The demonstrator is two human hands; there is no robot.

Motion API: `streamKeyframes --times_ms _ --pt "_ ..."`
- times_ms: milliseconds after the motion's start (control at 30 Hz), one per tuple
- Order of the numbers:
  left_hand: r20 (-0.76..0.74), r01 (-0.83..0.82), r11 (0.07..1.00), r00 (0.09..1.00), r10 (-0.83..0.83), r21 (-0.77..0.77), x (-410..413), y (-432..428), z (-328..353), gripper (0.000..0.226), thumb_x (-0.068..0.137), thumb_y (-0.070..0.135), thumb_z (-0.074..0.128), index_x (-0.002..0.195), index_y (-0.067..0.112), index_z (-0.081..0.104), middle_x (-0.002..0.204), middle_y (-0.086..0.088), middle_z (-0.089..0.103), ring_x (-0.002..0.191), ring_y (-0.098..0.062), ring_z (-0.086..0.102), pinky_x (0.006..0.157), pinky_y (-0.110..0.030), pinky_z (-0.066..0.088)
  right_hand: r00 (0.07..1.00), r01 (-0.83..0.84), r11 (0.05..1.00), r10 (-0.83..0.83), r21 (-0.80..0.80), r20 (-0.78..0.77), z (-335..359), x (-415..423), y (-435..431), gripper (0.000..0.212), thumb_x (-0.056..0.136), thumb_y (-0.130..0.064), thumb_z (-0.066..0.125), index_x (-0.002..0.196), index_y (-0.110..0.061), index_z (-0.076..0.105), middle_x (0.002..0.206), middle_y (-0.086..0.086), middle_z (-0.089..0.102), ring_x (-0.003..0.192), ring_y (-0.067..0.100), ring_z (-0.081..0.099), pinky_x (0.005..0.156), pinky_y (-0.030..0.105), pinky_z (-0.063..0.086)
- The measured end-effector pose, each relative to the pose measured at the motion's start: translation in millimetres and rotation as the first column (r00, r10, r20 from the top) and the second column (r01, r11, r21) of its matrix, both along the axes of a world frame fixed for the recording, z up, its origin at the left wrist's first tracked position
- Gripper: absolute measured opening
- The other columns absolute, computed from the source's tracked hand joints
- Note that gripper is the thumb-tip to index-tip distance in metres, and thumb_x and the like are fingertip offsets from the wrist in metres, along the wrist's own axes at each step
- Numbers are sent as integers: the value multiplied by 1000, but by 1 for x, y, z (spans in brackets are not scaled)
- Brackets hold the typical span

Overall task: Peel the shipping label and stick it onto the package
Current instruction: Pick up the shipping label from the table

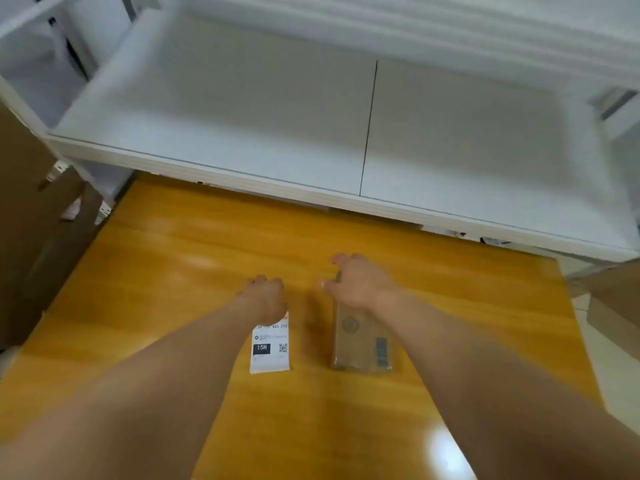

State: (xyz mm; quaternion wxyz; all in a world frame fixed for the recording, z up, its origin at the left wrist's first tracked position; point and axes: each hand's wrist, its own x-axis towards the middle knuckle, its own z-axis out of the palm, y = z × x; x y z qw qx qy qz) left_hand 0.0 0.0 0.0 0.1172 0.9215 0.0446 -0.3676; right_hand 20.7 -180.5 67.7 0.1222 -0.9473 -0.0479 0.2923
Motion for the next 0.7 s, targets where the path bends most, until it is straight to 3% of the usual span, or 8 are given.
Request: streamKeyframes --times_ms 233,467,700 --pt "-26 -42 996 999 44 81 -10 12 -23 47 94 15 49 140 13 40 139 -16 39 133 -37 32 103 -48 36 996 -84 996 83 -19 -41 -14 0 12 65 94 -52 51 150 -24 34 150 11 43 134 32 44 109 46 39" --pt "-86 33 989 996 -21 143 -14 24 -41 45 91 6 44 131 21 55 134 -9 42 129 -34 33 104 -47 33 992 -95 995 94 -18 -85 -23 -4 18 55 95 -46 54 142 -22 43 137 11 54 119 31 56 96 44 52" --pt "-146 101 984 986 -80 146 -18 21 -48 53 91 3 41 138 29 49 135 -9 41 133 -35 29 109 -50 28 988 -120 993 120 7 -93 -28 -7 28 51 96 -43 55 141 -20 46 137 11 55 119 30 56 98 42 50"
